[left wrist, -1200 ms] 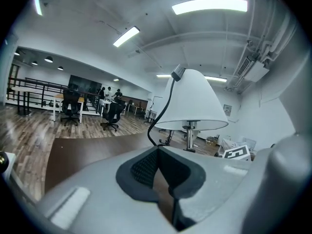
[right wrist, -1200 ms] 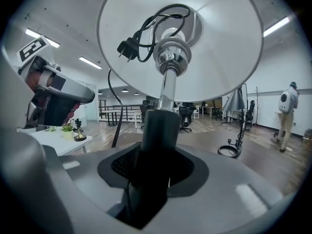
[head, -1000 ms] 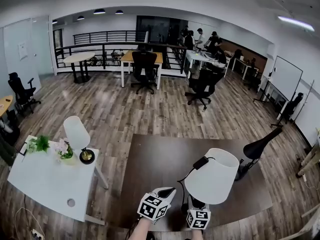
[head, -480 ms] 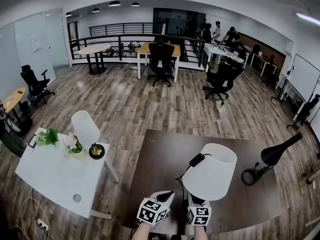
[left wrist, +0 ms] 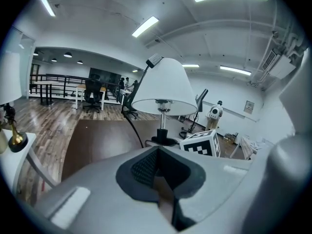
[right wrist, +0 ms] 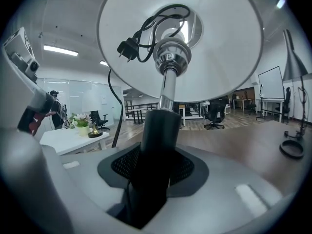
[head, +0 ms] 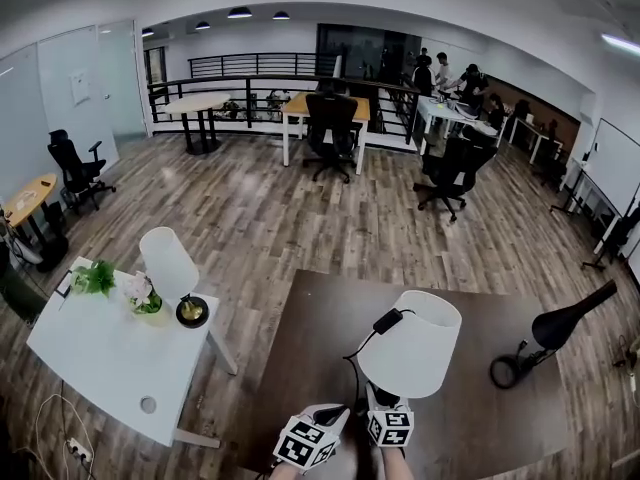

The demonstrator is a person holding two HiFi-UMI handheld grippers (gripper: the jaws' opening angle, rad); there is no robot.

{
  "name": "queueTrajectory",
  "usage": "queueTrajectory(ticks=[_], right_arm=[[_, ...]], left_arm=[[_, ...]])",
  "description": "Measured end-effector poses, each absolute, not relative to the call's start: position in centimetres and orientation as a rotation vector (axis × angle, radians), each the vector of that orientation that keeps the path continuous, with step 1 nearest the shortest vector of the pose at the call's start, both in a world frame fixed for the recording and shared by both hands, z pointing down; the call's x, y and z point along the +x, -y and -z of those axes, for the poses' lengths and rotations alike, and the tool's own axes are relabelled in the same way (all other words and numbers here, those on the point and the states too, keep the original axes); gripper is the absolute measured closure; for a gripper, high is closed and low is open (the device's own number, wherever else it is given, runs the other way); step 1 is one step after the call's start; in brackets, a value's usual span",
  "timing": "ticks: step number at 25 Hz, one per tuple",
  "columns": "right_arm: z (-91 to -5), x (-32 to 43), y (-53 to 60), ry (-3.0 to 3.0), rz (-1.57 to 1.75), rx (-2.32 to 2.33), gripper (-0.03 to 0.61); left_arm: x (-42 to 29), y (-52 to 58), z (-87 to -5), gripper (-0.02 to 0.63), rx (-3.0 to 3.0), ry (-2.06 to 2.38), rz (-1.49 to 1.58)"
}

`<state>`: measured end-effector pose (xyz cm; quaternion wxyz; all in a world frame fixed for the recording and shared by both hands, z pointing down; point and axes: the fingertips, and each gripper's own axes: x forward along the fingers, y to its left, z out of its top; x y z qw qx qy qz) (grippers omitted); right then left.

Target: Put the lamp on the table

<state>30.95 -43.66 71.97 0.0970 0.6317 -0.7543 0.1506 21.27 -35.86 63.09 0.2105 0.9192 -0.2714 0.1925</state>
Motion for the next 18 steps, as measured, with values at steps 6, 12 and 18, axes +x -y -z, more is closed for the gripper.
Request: queueTrajectory(ticks=[6,12,18], right_arm=[[-73.9,31.3,46.1,2.213,-0.396,1.87,0.399],[-75.0,31.9,47.0,2.161,-0.397,1.885,0.399],[-77.2,32.2,46.2,2.102,-0.422,1.891,0.399]], left_arm=[[20.7,36.1,-65.2,0.614,2.536,0.755,-0.556],[19.7,35.1,-66.3,0.614,2.499,0.753,-0.55],[19.2,34.5,-66.3,0.614,2.49,0.763,-0.534]])
